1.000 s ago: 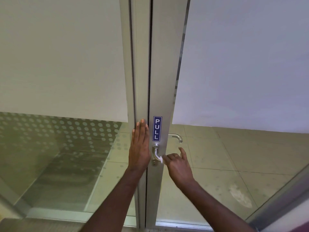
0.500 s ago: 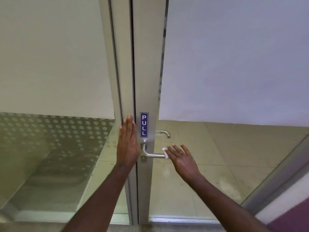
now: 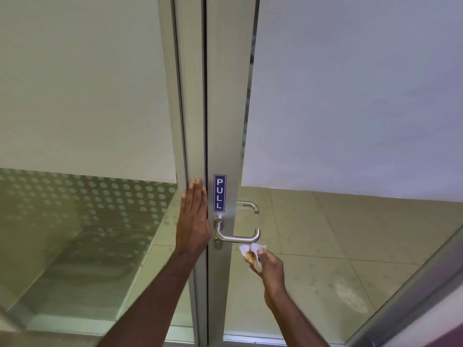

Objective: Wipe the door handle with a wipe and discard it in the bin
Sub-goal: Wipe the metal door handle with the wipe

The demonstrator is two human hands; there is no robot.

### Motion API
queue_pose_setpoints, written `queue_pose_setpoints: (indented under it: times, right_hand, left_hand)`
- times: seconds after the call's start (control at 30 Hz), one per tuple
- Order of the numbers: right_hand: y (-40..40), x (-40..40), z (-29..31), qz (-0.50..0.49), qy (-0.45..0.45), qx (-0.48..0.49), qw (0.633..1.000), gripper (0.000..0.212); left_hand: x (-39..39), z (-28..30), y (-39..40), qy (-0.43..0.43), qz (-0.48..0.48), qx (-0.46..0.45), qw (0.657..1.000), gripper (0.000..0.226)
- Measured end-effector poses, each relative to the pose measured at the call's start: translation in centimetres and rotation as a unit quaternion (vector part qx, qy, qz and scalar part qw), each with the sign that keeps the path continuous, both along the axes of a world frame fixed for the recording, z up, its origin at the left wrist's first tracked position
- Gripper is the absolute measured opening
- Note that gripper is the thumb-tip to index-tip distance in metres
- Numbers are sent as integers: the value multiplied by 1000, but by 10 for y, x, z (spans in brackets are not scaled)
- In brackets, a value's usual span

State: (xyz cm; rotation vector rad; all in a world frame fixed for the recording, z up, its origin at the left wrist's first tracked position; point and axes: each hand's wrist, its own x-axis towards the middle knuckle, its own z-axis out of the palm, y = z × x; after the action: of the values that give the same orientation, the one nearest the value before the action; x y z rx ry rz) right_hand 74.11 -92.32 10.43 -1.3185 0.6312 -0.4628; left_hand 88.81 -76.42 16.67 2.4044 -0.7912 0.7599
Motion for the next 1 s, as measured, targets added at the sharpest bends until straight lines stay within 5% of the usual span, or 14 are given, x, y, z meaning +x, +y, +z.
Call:
queue_pose_setpoints:
  times: [0.1, 0.23, 0.4, 0.57, 1.0]
  right_hand:
    - [-8, -17, -1, -50, -53, -92, 993, 35]
    - [-23, -2, 26, -55, -76, -150, 984, 20]
    - [-26, 26, 44, -8, -14, -242, 970, 13]
    - [-25, 37, 39, -30, 58, -481, 874, 16]
    - [-54, 24, 34, 127, 32, -720, 681, 19]
  left_hand:
    - [-2, 4, 1, 5, -2, 5, 1000, 71]
    - [-6, 5, -1, 22, 1, 8, 1000, 73]
    - [-6, 4, -2, 26, 10, 11, 1000, 76]
    - [-3, 2, 1, 15, 10, 18, 1000, 70]
    - [-2, 2, 2, 5, 5, 24, 1000, 72]
